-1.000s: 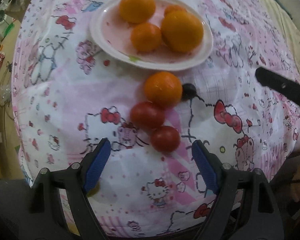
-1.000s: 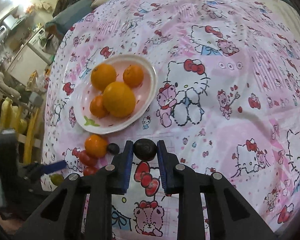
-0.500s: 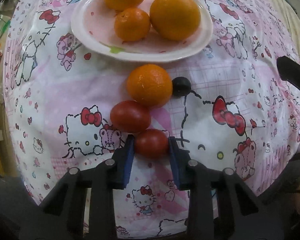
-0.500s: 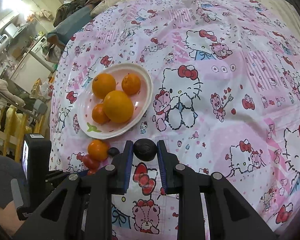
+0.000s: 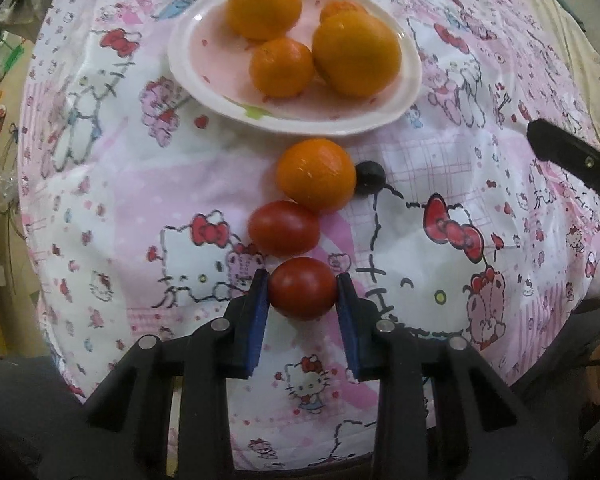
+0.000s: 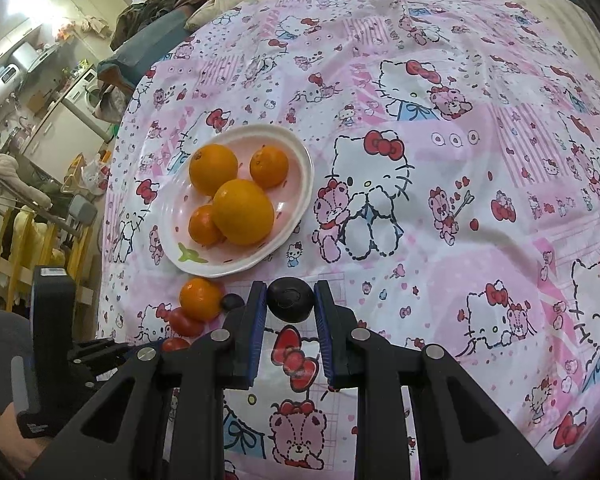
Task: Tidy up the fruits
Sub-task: 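Grasp a red cherry tomato with the left tool while the right tool holds the grape, then carry both fruits over the plate while the right tool releases the grape onto it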
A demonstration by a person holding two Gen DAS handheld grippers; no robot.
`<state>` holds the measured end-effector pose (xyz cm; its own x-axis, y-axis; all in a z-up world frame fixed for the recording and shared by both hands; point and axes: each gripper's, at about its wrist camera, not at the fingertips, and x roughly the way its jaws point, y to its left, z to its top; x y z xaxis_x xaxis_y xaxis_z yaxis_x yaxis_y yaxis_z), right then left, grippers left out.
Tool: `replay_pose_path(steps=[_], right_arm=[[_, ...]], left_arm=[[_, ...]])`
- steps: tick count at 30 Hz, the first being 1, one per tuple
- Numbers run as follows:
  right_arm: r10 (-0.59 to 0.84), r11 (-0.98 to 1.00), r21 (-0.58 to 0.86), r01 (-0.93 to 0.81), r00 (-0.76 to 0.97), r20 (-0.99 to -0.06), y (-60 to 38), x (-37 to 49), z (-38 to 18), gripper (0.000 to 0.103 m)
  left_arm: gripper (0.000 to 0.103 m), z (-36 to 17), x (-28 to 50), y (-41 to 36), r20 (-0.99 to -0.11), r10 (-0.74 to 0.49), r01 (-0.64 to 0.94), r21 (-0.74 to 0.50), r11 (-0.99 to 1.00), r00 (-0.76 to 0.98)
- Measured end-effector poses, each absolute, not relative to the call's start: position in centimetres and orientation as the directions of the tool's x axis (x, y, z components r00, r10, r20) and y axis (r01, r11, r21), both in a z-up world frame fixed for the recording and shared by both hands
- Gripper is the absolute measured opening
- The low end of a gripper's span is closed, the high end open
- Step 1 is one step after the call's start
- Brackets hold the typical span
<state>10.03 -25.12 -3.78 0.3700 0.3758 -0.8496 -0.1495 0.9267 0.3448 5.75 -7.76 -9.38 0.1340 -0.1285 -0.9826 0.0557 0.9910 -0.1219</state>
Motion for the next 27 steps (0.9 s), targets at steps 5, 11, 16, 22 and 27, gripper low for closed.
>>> replay_pose_path(steps=[5,11,16,22,27], right_arm=[[0.387,0.922,0.352,-0.160,0.377,-0.842,-24.8,10.0,-3.3,0.025],[0.410,0.912,0.373,-0.170,0.397,-0.821,-24.8,9.9,-2.2,0.025],[0.428,0.904,0.389,-0.179,0.418,-0.802,-24.8,9.8,-1.2,0.025],[0.450,0.892,0.412,-0.183,0.440,-0.777,-25.3,9.8,-0.2,0.025],[0.470,0.881,0.434,-0.189,0.463,-0.752,-25.9,9.7,0.8,0.025]], left_arm=[[0.029,-7.7,5.4,-6.3,-0.972,-0.125,0.046,-0.118,0.992,0.197],[0.029,-6.1,5.3,-3.4,-0.964,-0.099,0.010,-0.099,0.995,0.247],[0.029,-5.1,6.0,-2.8,-0.960,-0.079,-0.006,-0.084,0.996,0.270],[0.029,-3.1,6.9,-1.8,-0.949,-0.056,-0.023,-0.066,0.998,0.310],[0.029,-1.8,8.0,-1.0,-0.942,-0.053,-0.035,-0.069,0.997,0.332]])
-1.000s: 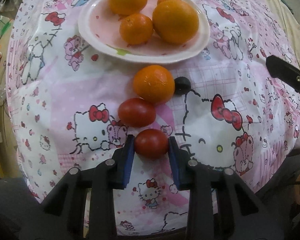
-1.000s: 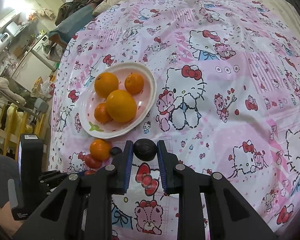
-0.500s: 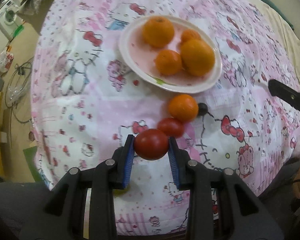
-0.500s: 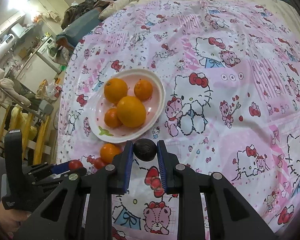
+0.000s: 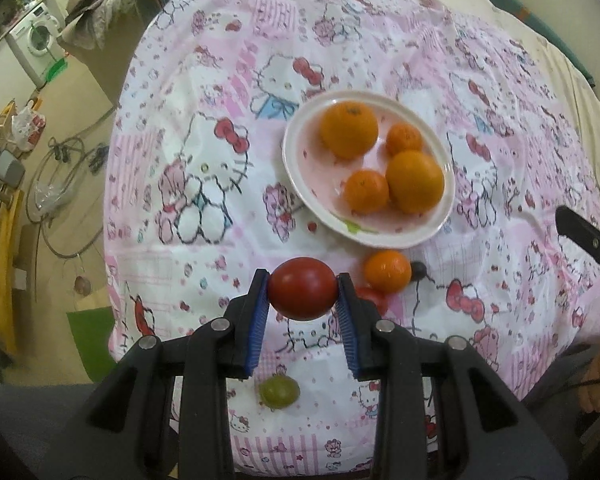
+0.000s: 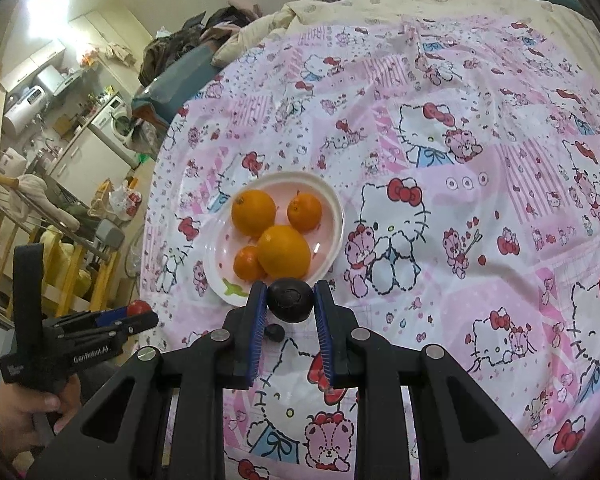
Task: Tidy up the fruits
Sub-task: 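Carry both fruits over the plate while the right tool releases the grape onto it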
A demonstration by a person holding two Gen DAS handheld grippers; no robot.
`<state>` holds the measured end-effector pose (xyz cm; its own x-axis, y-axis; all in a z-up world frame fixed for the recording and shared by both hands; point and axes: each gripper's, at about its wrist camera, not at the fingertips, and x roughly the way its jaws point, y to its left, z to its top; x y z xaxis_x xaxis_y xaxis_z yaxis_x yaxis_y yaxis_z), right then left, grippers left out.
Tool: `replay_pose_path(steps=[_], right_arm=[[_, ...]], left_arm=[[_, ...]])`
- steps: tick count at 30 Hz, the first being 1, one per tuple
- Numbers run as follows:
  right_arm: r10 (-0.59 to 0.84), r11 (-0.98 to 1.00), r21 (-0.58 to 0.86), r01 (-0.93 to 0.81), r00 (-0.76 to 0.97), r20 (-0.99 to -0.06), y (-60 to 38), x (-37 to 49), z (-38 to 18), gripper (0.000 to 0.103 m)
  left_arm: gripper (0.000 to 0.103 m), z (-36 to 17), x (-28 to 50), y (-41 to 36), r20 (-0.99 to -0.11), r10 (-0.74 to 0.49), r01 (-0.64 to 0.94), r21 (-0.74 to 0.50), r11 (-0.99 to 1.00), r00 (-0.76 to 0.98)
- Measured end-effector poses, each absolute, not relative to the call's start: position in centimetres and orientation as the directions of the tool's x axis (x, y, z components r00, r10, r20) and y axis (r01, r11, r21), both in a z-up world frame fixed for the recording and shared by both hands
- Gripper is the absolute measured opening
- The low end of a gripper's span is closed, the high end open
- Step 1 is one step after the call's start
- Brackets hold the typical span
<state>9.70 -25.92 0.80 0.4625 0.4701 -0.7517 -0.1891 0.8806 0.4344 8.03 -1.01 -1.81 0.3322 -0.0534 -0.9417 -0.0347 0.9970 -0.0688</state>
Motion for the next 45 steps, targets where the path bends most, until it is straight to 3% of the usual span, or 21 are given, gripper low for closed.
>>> replay_pose_path(steps=[13,33,45], right_arm=[[0.506,0.859,0.467,-0.208,0.477,-0.718,-26.9,13.6,2.2,0.025],[0.498,0.867,0.470,-0.163,0.296,-0.815,-23.3,22.3,-6.2,0.025],[0.522,0.853,0.505,-0.135,0.259,-0.813,-23.3,23.3,-8.7,0.026]], left_arm=[[0.029,-0.4,13.1,-0.5,-0.927,-0.061,-0.027,-0.076,0.997,0.370],[0.029,-8.0,20.0,-2.1,-0.966,-0.102,0.014,-0.102,0.995,0.237],[0.029,-8.6,20.9,-2.1,-0.967,-0.088,-0.013,-0.093,0.996,0.239]])
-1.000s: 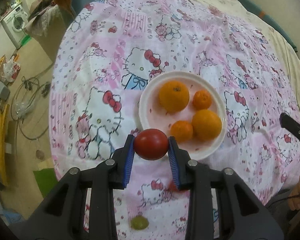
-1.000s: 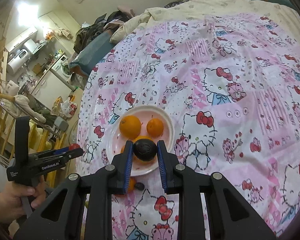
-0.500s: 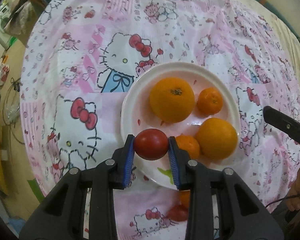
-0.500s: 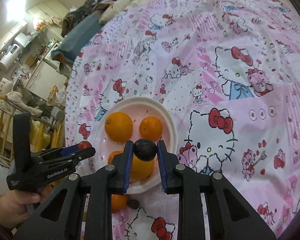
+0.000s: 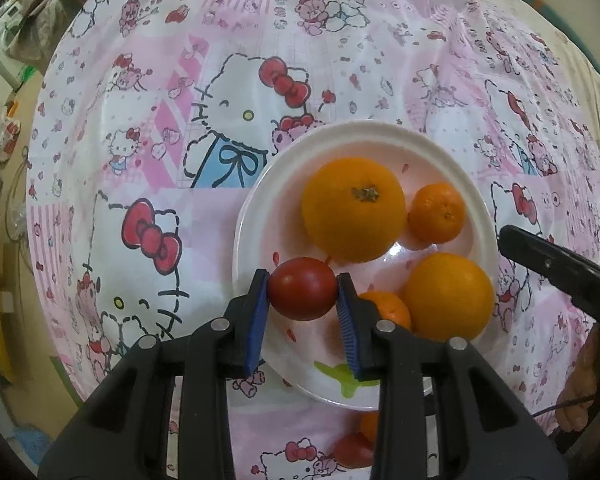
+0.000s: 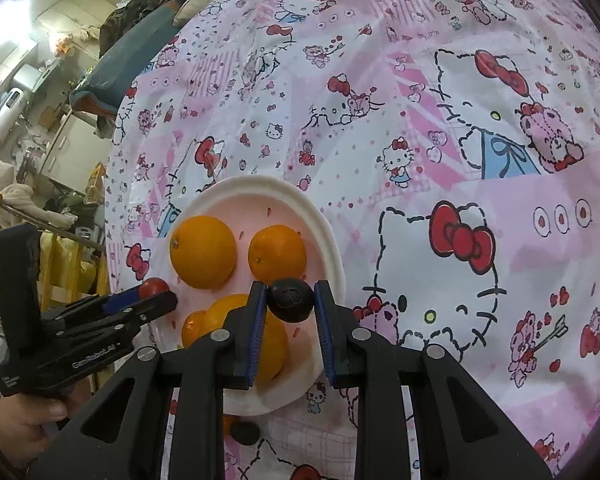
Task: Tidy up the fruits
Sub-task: 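Carry both fruits over the plate while the right tool releases the grape onto it, then lower the tomato onto the plate and open the left tool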
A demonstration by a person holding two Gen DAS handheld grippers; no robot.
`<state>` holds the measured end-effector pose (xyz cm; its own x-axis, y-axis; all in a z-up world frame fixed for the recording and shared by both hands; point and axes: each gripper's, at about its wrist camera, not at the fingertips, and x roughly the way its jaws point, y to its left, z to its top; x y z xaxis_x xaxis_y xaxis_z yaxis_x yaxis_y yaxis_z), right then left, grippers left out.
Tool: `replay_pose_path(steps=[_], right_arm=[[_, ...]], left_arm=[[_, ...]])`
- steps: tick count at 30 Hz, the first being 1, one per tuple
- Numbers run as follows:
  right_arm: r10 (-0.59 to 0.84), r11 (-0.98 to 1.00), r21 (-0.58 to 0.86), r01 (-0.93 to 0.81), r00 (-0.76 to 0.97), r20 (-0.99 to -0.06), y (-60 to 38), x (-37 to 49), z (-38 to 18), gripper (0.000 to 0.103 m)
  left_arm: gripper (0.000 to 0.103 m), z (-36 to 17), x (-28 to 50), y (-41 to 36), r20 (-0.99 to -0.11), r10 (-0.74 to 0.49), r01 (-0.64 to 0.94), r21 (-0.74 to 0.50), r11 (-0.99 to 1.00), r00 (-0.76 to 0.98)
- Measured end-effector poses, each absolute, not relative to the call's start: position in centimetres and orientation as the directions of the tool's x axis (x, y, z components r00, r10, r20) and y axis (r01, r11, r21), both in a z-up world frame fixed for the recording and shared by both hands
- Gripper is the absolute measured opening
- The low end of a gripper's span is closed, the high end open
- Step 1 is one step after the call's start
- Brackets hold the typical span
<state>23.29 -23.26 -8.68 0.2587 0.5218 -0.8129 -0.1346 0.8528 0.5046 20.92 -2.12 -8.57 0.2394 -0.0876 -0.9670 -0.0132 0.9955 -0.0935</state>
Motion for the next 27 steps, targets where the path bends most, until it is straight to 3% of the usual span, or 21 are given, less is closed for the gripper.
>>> replay_pose_path(steps=[13,15,17,25,26,27], right_arm=[[0.535,0.843,0.523,-0.123,0.273,-0.799,-23.3,23.3,-7.9,0.029],[0.534,0.844,0.523,-0.119,0.274,-0.800,-23.4,23.3,-7.9,0.035],[0.535,0.843,0.526,-0.114,0.279,-0.797,-23.5,23.2,-7.8,0.055],[0.535,0.843,0.524,-0.120,0.285,-0.795,-23.4,23.2,-7.4,0.056],[0.534,0.844,0.524,-0.119,0.285,-0.796,-23.4,23.2,-7.4,0.056],[0.534,0.844,0.523,-0.119,0.285,-0.796,-23.4,23.2,-7.4,0.056]], left_arm=[[0.029,-8.6,21.3,-2.8,-0.961,-0.098,0.002,-0.101,0.995,0.257],[0.029,-8.5,21.4,-2.9,-0.960,-0.097,0.006,-0.098,0.995,0.262],[0.029,-8.5,21.4,-2.9,-0.959,-0.098,0.008,-0.099,0.995,0.265],[0.030,-8.3,21.2,-3.1,-0.960,-0.115,0.028,-0.112,0.993,0.256],[0.031,-8.4,21.2,-3.2,-0.961,-0.114,0.032,-0.109,0.994,0.251],[0.043,-8.4,21.1,-3.3,-0.963,-0.110,0.035,-0.104,0.994,0.245]])
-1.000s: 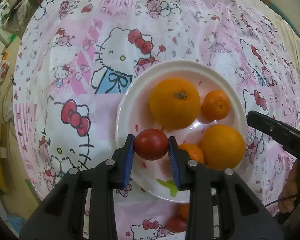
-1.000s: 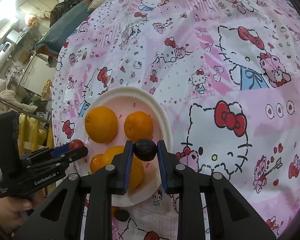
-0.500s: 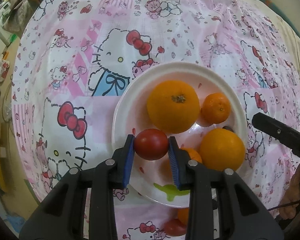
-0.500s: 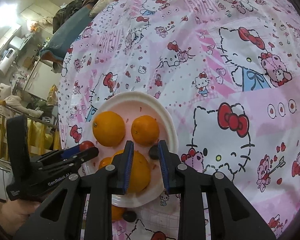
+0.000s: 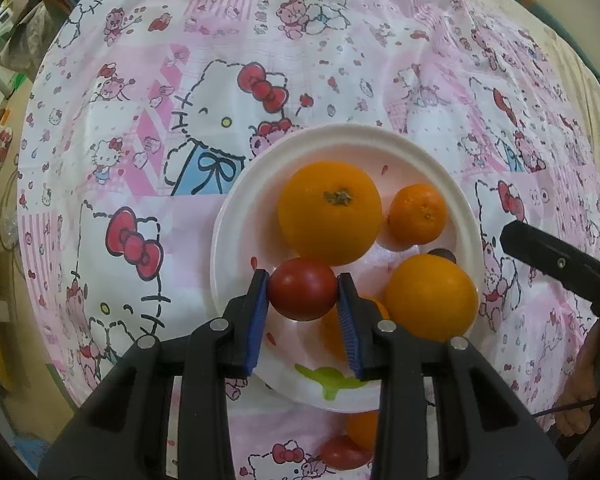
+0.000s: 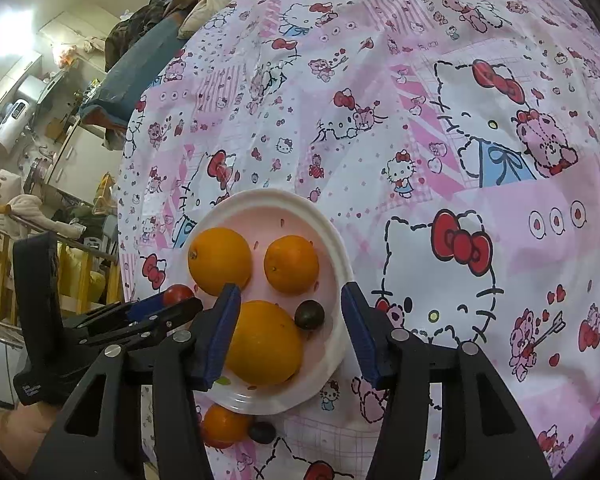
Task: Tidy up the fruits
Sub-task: 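Lower the tomato onto the plate and open the left tool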
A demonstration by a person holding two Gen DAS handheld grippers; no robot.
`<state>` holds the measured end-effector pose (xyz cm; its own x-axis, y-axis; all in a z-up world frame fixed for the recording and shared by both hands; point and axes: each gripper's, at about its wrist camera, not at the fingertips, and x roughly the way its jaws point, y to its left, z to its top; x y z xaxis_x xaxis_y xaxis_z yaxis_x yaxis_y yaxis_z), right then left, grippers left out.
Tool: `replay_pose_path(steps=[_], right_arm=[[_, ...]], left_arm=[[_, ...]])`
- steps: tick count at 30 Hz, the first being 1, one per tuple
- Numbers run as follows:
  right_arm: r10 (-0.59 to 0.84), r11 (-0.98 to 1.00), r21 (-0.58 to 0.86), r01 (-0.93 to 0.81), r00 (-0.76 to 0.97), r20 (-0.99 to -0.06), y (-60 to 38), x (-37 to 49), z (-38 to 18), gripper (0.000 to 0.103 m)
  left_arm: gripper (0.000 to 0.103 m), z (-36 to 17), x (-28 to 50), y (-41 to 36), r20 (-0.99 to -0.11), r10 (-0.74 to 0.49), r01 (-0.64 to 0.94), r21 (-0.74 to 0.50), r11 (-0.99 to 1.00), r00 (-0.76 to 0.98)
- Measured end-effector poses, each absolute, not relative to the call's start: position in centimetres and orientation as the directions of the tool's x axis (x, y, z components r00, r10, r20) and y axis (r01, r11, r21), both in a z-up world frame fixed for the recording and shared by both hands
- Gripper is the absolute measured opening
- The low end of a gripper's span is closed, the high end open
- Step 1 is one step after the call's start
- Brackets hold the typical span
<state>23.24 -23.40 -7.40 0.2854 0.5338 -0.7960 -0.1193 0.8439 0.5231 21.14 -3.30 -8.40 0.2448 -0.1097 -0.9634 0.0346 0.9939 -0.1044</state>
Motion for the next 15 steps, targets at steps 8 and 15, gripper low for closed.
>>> replay_pose_path(steps=[8,15], right_arm=[[0.530,0.846,0.519,-0.123,0.296,-0.795,-23.6,23.2,-7.0,0.058],[0.508,0.859,0.497,-0.122,0.322,-0.799,-23.7,22.8,-6.3,0.068]], left_arm=[[0.086,-6.7,20.7,-3.2,-0.943,-0.088,0.033,-0.081,0.996,0.321],[0.086,-5.6,20.3,-2.2,-0.931,-0.092,0.004,-0.096,0.995,0.354]])
